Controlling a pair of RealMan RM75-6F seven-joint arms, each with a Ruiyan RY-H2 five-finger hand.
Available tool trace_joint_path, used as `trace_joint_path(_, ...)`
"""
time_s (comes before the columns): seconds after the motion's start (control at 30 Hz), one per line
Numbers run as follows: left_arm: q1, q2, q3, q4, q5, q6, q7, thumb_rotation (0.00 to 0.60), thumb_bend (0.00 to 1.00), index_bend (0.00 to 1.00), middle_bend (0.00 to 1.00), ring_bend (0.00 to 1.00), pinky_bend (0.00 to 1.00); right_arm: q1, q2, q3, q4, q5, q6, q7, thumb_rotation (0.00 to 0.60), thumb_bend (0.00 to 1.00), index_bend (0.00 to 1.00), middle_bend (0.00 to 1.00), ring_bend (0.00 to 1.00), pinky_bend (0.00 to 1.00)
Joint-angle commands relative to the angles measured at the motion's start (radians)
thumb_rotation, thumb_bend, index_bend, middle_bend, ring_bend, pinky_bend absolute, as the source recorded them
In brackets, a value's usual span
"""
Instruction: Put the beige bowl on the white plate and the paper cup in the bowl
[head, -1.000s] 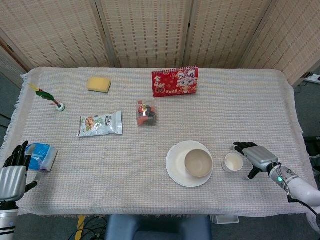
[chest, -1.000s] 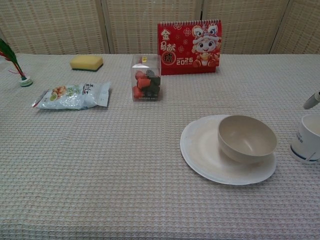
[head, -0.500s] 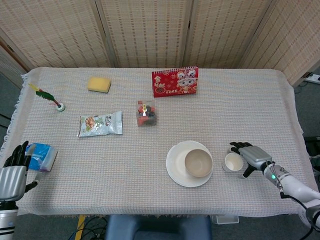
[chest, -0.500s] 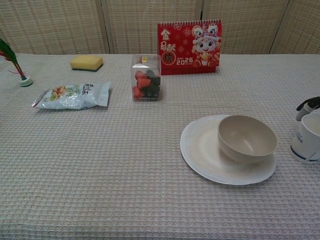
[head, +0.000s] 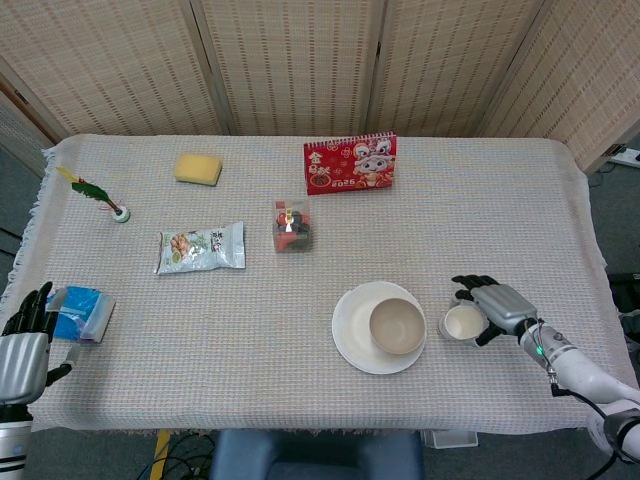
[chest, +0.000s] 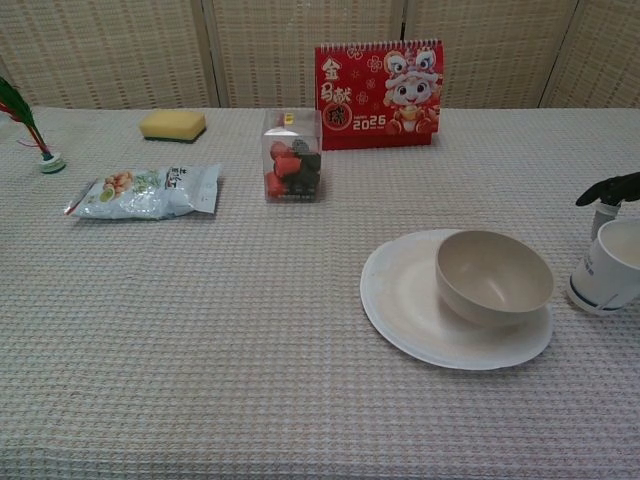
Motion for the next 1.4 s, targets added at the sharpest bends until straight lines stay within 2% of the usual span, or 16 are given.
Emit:
trace_joint_path(0.03,-0.001,-0.001,0.0,0.0,0.0,-0.001,0.001,0.6,0.34,0.0,0.0,0.0,0.26,-0.001,0.028,0.015,-0.033,-0.01,0.02,0.017,0.6,0.26,0.43,0.05,0.0,0.0)
trace_joint_path(0.27,-0.006,-0.006,0.0,0.003,-0.002,-0.011,0.007,0.6,0.34,0.0,0.0,0.0,0.26,0.002,0.124,0.06,-0.139,-0.048,0.065,0.081,0.6,0.26,0.43,0.05,0.0,0.0)
trace_joint_path(0.5,0.001,0.0,-0.002,-0.005,0.001,0.004,-0.003,0.6,0.34,0.0,0.0,0.0,0.26,0.011,0.138,0.072,-0.189,-0.088,0.058,0.154,0.6,0.26,0.43,0.07,0.0,0.0)
trace_joint_path(0.63,0.006,0.008,-0.004,-0.009,-0.002,0.009,-0.013,0.6,0.34,0.0,0.0,0.0,0.26,0.023,0.101,0.068,-0.172,-0.109,0.045,0.174,0.6,0.26,0.43,0.07,0.0,0.0)
trace_joint_path(0.87,0.01,0.015,-0.002,-0.015,0.009,0.017,-0.023,0.6,0.34,0.0,0.0,0.0,0.26,0.044,0.007,0.049,-0.126,-0.089,0.017,0.121,0.6,0.26,0.43,0.07,0.0,0.0)
trace_joint_path(1.03,0.019,0.028,-0.003,-0.019,0.015,0.032,-0.048,0.6,0.34,0.0,0.0,0.0,0.26,0.065,-0.092,0.044,-0.065,-0.05,0.007,0.066,0.6,0.27,0.43,0.07,0.0,0.0)
trace_joint_path(1.4,0.029,0.05,0.001,-0.025,0.025,0.039,-0.088,0.6,0.34,0.0,0.0,0.0,0.26,0.114,-0.159,0.047,-0.04,0.102,0.002,-0.113,0.6,0.27,0.43,0.07,0.0,0.0)
